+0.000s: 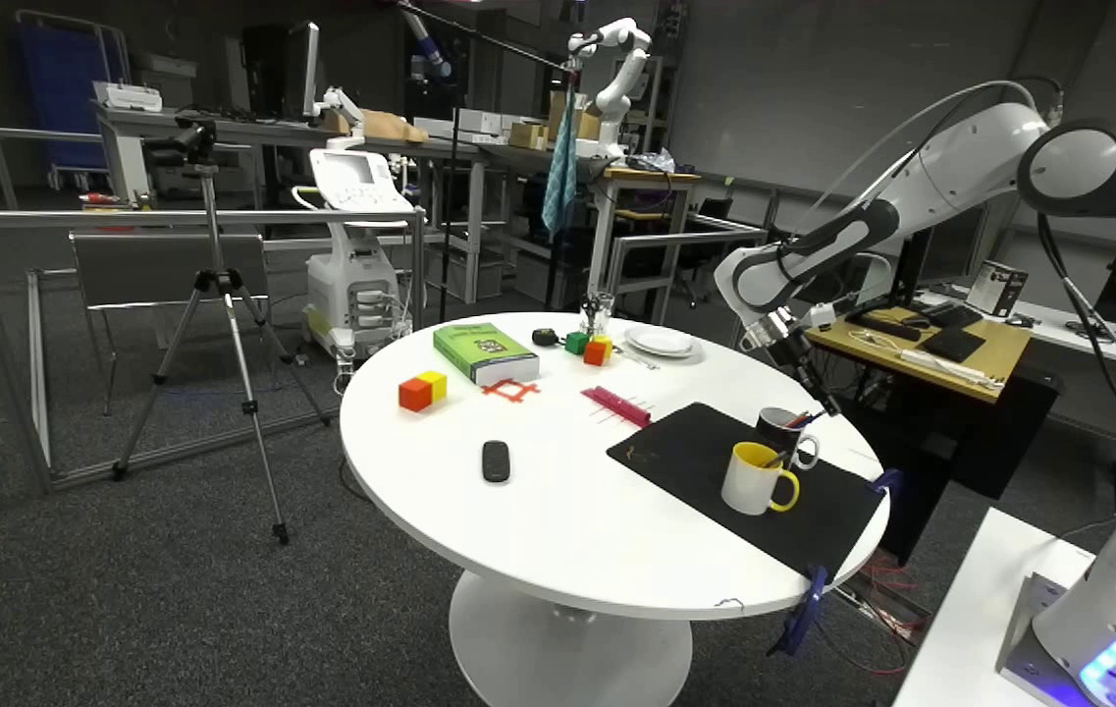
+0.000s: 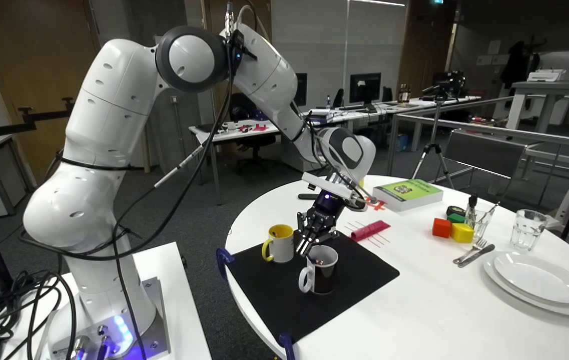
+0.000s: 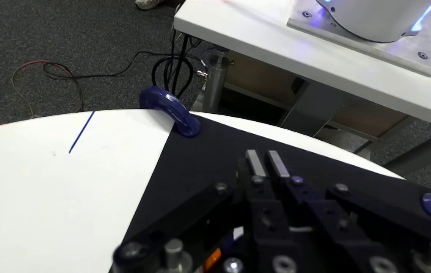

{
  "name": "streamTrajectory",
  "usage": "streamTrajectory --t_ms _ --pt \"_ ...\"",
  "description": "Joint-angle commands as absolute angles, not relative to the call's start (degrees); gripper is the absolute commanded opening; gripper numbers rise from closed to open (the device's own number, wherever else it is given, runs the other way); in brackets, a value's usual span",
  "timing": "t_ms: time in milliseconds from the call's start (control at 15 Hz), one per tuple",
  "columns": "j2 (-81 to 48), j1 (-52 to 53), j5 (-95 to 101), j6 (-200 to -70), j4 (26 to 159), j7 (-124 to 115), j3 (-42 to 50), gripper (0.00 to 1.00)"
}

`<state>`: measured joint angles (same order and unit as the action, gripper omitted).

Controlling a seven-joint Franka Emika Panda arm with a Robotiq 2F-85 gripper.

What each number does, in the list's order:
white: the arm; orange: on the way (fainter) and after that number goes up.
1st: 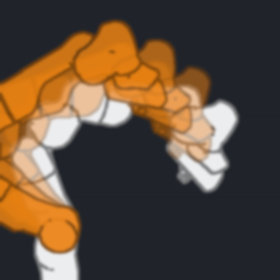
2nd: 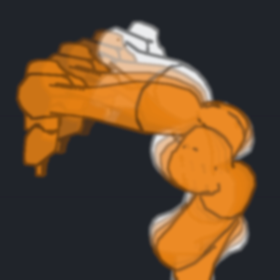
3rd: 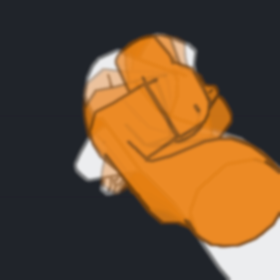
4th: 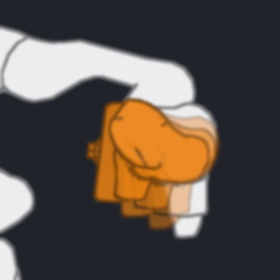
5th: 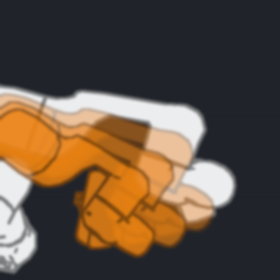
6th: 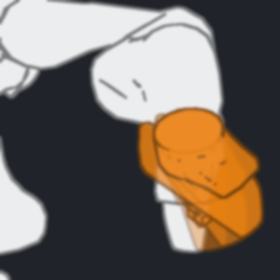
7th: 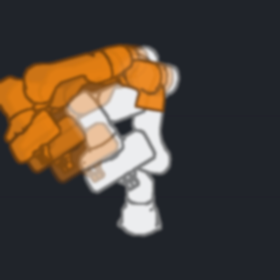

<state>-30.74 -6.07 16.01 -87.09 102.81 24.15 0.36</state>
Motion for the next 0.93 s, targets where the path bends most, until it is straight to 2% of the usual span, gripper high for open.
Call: streamTrajectory --t_ms 0,867 --pt "-28.7 -6.7 15.3 -88.1 105.0 24.5 0.1 0.02" --pt "-19.1 -7.1 15.1 -81.9 104.6 28.6 0.4 0.02"
